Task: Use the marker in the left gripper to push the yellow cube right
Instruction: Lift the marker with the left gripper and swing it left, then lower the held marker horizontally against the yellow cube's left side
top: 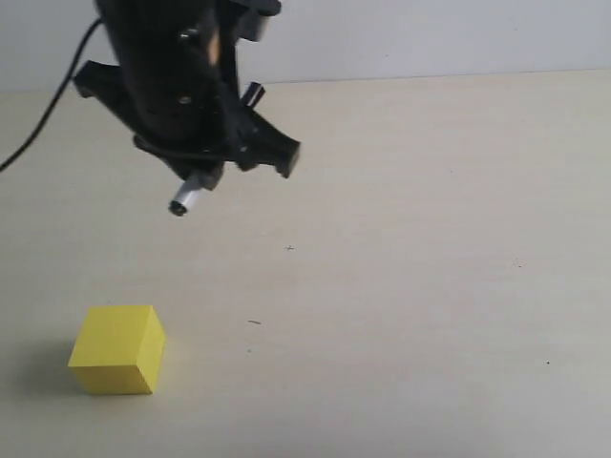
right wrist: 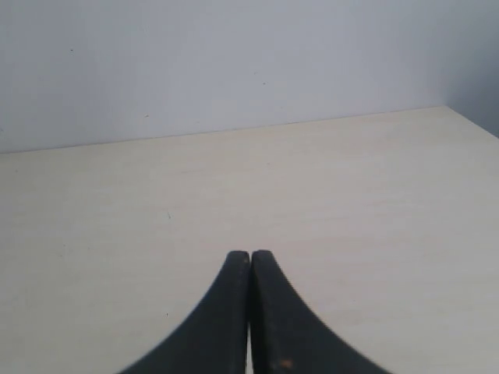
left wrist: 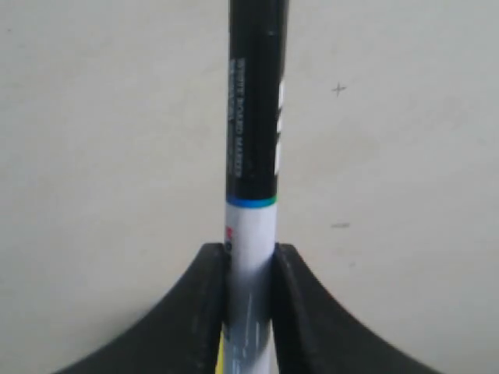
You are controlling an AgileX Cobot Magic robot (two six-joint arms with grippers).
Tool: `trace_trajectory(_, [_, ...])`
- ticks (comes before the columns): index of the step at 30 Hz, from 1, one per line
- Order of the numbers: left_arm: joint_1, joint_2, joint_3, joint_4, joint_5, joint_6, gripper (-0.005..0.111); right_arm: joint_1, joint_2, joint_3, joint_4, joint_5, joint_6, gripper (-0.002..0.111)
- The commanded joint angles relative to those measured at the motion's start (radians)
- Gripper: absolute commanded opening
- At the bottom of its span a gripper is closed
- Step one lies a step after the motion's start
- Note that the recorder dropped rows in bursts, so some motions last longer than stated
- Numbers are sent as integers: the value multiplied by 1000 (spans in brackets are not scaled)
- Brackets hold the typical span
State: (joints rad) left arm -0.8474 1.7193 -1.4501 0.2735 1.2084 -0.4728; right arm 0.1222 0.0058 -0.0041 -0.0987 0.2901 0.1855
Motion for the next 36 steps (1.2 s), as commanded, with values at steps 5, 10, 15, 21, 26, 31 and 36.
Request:
trace_trajectory(5, [224,-382,321,-1,13,145,0,-6,-6,4,-5,-7,0,0])
trace_trajectory(10, [427,-514,473,-7,13,300,0,-6,-6,4,-5,-7,0,0])
trace_trajectory(15, [619,-557,558,-32,13,439,0,-6,-6,4,-5,-7,0,0])
trace_trajectory(21, [685,-524,617,-79,13,602,0,-6,-6,4,-5,-7,0,0])
trace_trajectory(26, [685,-474,696,-36,13,774,0,-6,-6,4,-5,-7,0,0])
trace_trajectory(31, [685,-422,769,28,-223,839,0,-6,-6,4,-5,-7,0,0])
trace_trajectory(36, [685,-376,810,37,-445,980,0,-6,-6,4,-5,-7,0,0])
